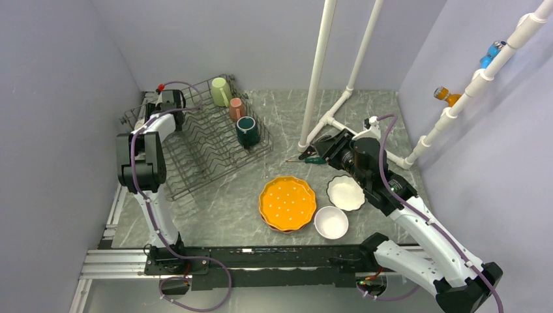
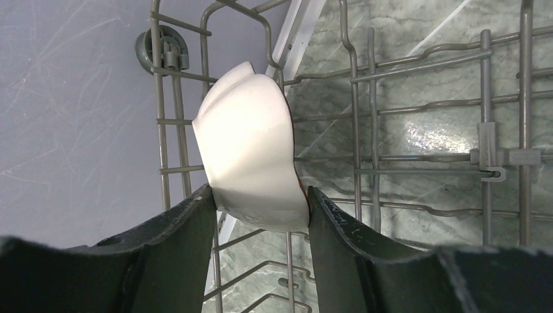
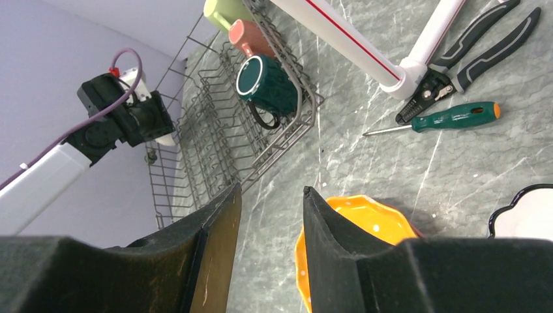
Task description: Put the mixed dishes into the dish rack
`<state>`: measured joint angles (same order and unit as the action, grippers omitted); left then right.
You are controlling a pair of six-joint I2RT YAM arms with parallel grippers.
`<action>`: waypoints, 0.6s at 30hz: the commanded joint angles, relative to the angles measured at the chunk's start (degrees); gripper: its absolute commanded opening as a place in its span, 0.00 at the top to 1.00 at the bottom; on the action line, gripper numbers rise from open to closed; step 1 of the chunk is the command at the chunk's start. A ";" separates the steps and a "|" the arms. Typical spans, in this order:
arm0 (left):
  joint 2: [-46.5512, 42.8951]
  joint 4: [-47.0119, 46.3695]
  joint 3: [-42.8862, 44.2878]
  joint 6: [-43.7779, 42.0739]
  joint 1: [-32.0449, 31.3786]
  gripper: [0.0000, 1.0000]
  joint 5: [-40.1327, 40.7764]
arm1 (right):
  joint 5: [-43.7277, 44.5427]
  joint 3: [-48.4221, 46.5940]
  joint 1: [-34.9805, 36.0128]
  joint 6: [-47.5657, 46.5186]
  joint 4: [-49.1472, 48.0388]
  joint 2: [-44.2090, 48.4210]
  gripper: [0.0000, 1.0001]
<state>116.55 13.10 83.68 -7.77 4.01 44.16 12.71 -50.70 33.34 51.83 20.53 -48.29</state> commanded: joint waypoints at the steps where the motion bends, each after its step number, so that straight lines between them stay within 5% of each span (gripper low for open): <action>1: -0.08 1.99 3.59 1.35 0.38 0.57 -0.11 | -1.63 -0.02 -0.03 -0.39 -1.51 -0.07 0.58; 5: -1.03 1.71 2.85 1.27 0.38 0.31 -0.60 | -1.07 0.16 -0.09 -0.62 -0.83 0.62 0.59; 9: -1.58 2.07 2.46 1.85 0.34 0.16 -1.67 | -0.43 -0.02 -0.08 -0.97 0.03 1.63 0.58; 14: -3.58 3.82 2.75 3.29 -0.33 0.02 -3.46 | 0.15 -0.06 -0.07 -1.14 1.04 2.53 0.58; 18: -6.73 5.70 3.72 4.98 -2.12 0.01 -4.72 | 0.67 -0.39 -0.02 -2.47 2.50 2.84 0.59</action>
<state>116.11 17.15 84.88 -5.26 3.62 41.15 11.97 -50.41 33.34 51.57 21.58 -46.46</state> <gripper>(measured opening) 0.991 0.418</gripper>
